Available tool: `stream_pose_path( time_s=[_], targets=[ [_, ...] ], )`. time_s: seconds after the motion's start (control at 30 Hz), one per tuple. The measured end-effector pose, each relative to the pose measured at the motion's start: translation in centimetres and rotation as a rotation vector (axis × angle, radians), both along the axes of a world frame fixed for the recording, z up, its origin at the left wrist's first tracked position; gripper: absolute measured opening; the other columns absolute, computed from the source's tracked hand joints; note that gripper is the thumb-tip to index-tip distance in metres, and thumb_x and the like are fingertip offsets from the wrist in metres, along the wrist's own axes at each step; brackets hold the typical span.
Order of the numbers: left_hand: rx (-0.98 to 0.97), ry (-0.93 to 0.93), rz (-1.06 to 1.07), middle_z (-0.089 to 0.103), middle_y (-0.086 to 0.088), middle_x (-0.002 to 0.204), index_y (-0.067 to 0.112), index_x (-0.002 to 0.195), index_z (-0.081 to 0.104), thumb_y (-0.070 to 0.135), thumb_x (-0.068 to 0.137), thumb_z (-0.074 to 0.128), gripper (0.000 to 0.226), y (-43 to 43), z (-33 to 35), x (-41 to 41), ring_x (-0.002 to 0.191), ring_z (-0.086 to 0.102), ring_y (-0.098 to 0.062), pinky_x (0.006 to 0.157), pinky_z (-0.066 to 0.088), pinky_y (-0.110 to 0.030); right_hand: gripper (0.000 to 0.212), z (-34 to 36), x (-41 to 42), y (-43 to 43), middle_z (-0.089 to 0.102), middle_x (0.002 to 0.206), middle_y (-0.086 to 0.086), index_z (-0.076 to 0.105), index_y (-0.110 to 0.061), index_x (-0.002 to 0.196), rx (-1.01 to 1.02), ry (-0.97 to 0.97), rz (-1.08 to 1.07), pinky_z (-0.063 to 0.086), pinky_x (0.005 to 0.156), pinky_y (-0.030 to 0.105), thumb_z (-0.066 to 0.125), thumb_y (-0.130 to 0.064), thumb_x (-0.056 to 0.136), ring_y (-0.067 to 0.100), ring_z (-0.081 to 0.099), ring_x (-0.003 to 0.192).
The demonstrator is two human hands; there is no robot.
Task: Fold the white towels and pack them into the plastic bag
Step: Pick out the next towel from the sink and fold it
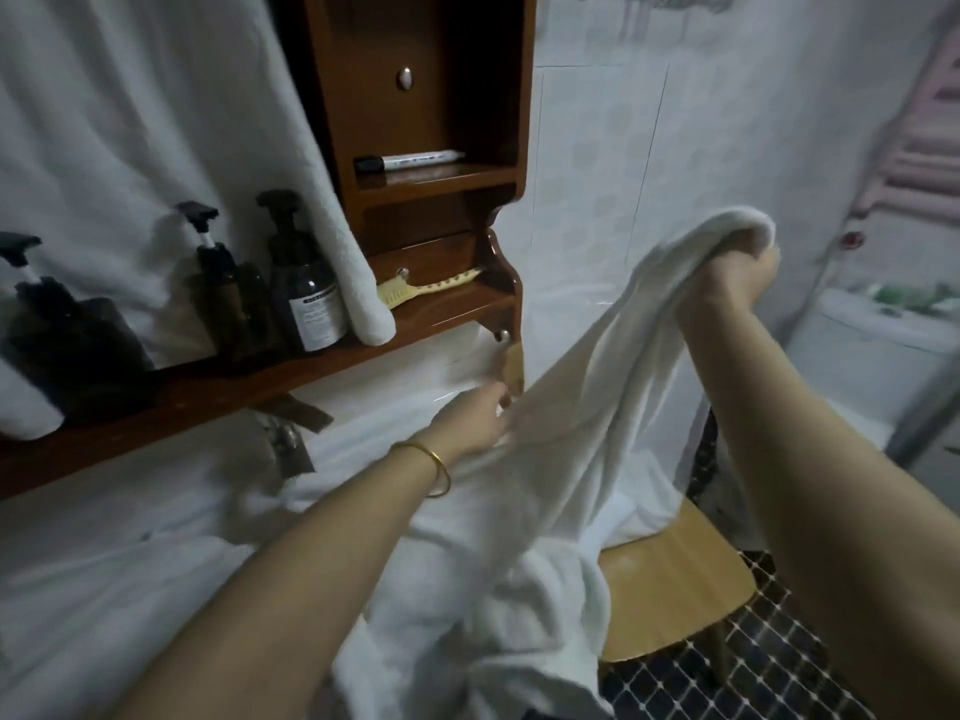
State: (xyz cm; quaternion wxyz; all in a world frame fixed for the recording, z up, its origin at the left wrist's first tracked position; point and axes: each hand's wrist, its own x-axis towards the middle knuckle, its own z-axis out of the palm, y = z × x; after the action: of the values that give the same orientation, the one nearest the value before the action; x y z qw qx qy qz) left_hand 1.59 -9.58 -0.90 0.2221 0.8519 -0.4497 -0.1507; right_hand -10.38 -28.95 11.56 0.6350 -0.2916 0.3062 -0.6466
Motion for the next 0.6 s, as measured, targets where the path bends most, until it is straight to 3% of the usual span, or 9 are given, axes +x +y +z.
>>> stream_pose_path(
  time_s=[0.07, 0.17, 0.27, 0.3, 0.37, 0.43, 0.5, 0.53, 0.6],
  targets=[
    [-0.104, 0.013, 0.097, 0.061, -0.016, 0.113, 0.004, 0.113, 0.058, 0.022, 0.100, 0.041, 0.028, -1.6, 0.7, -0.1, 0.105, 0.057, -0.033, 0.084, 0.045, -0.033, 0.009, -0.4, -0.6, -0.2, 0.050, 0.079, -0.004, 0.046, -0.018, 0.089, -0.026, 0.233, -0.020, 0.042, 0.063, 0.020, 0.042, -0.017, 0.096, 0.009, 0.049, 0.072],
    [-0.268, 0.110, 0.287, 0.058, -0.020, 0.116, -0.001, 0.115, 0.054, 0.018, 0.102, 0.030, 0.033, -2.8, 3.5, 0.7, 0.107, 0.055, -0.034, 0.086, 0.044, -0.036, 0.005, -2.9, -1.9, -0.6, 0.046, 0.083, -0.004, 0.048, -0.016, 0.095, -0.169, 0.737, 0.016, 0.034, 0.061, 0.018, 0.045, -0.014, 0.091, 0.015, 0.045, 0.085],
    [-0.393, 0.118, 0.342, 0.055, -0.018, 0.121, -0.002, 0.117, 0.053, 0.018, 0.102, 0.029, 0.034, -3.7, 7.2, 2.0, 0.115, 0.051, -0.034, 0.087, 0.039, -0.034, 0.048, -5.7, -2.7, -0.2, 0.048, 0.107, 0.003, 0.048, -0.020, 0.127, -0.381, 1.179, 0.196, 0.043, 0.080, 0.026, 0.058, -0.013, 0.080, 0.022, 0.051, 0.094],
    [-0.422, 0.131, 0.341, 0.055, -0.021, 0.124, -0.004, 0.118, 0.053, 0.016, 0.102, 0.030, 0.035, -4.1, 8.4, 2.3, 0.117, 0.051, -0.035, 0.087, 0.038, -0.033, 0.059, -6.2, -2.5, 0.5, 0.047, 0.115, 0.005, 0.046, -0.022, 0.133, -0.470, 1.245, 0.300, 0.045, 0.085, 0.029, 0.061, -0.010, 0.077, 0.023, 0.052, 0.101],
    [-0.469, 0.184, 0.313, 0.056, -0.026, 0.122, -0.007, 0.118, 0.055, 0.013, 0.101, 0.033, 0.034, -5.0, 10.5, 2.5, 0.114, 0.053, -0.037, 0.078, 0.037, -0.028, 0.073, -6.7, -1.7, 2.5, 0.041, 0.124, 0.006, 0.043, -0.023, 0.139, -0.658, 1.203, 0.548, 0.042, 0.087, 0.025, 0.069, -0.004, 0.073, 0.020, 0.048, 0.114],
    [-0.483, 0.210, 0.262, 0.060, -0.024, 0.103, -0.001, 0.104, 0.061, 0.012, 0.100, 0.035, 0.029, -5.6, 12.0, 1.9, 0.098, 0.056, -0.033, 0.069, 0.035, -0.025, 0.074, -6.6, -0.4, 4.5, 0.045, 0.120, -0.001, 0.046, -0.024, 0.136, -0.808, 1.151, 0.739, 0.041, 0.088, 0.024, 0.080, -0.020, 0.071, 0.014, 0.049, 0.110],
    [-0.504, 0.270, 0.190, 0.052, -0.013, 0.076, 0.008, 0.075, 0.054, 0.011, 0.097, 0.037, 0.028, -5.7, 12.6, 1.0, 0.082, 0.047, -0.024, 0.058, 0.032, -0.028, 0.047, -6.9, 1.0, 5.7, 0.061, 0.106, 0.000, 0.061, -0.022, 0.112, -0.887, 1.217, 0.756, 0.046, 0.078, 0.031, 0.078, -0.035, 0.071, 0.012, 0.057, 0.093],
    [-0.519, 0.309, 0.155, 0.048, -0.011, 0.071, 0.008, 0.071, 0.050, 0.011, 0.096, 0.038, 0.028, -5.6, 12.4, 0.7, 0.079, 0.045, -0.022, 0.057, 0.031, -0.028, 0.029, -7.0, 1.5, 6.0, 0.065, 0.094, 0.004, 0.063, -0.014, 0.095, -0.905, 1.257, 0.707, 0.043, 0.070, 0.032, 0.072, -0.032, 0.073, 0.012, 0.056, 0.083],
    [-0.507, 0.396, 0.085, 0.047, -0.016, 0.079, 0.006, 0.083, 0.053, 0.017, 0.096, 0.043, 0.020, -5.1, 11.5, 0.5, 0.079, 0.044, -0.022, 0.065, 0.032, -0.030, 0.016, -7.3, 2.0, 6.0, 0.060, 0.074, 0.007, 0.057, 0.001, 0.077, -0.874, 1.266, 0.613, 0.033, 0.059, 0.032, 0.061, -0.015, 0.077, 0.014, 0.047, 0.072]
  ],
)
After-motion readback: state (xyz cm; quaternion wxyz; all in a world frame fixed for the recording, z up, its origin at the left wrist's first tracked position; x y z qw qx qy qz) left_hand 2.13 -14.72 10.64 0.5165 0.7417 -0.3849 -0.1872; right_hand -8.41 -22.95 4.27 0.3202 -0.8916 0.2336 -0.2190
